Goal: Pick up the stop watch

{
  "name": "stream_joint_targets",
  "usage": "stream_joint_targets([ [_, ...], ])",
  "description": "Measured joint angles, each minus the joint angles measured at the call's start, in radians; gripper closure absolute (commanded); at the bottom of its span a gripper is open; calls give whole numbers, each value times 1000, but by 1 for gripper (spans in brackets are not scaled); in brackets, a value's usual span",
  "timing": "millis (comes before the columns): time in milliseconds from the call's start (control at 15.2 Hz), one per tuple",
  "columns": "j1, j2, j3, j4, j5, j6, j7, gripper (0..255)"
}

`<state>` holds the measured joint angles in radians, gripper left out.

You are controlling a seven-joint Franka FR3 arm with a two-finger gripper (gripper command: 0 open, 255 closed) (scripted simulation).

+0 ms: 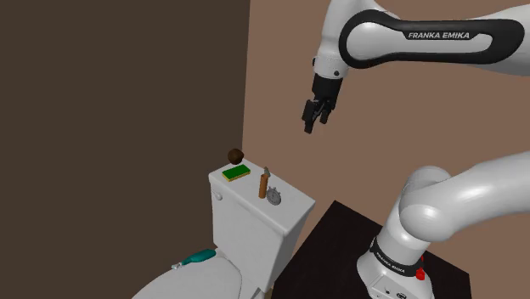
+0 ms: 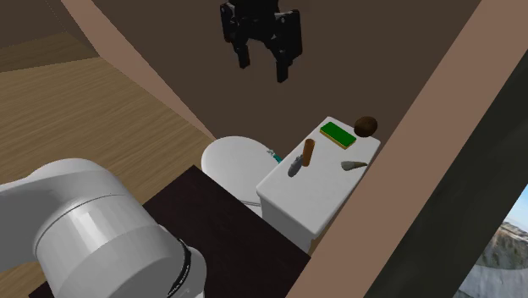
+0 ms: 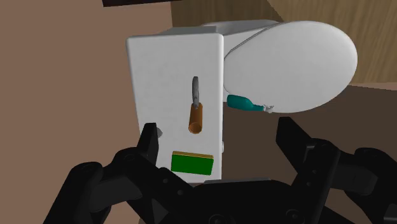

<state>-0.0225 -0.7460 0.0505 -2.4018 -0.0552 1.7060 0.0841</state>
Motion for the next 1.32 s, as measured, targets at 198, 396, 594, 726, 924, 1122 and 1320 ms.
stream_joint_targets([
  [198, -1, 13, -4, -30, -1, 44, -2, 0],
  [396, -6, 45, -15, -103, -6, 152, -7, 0],
  [594, -10, 93, -26, -155, -11, 258, -12, 0],
  [726, -16, 152, -35, -184, -16, 348, -18, 0],
  [924, -20, 225, -43, -228, -20, 471, -19, 0],
  [1122, -27, 326, -53, -256, -26, 604, -24, 0],
  [1320, -32, 421, -60, -277, -31, 726, -26, 0],
])
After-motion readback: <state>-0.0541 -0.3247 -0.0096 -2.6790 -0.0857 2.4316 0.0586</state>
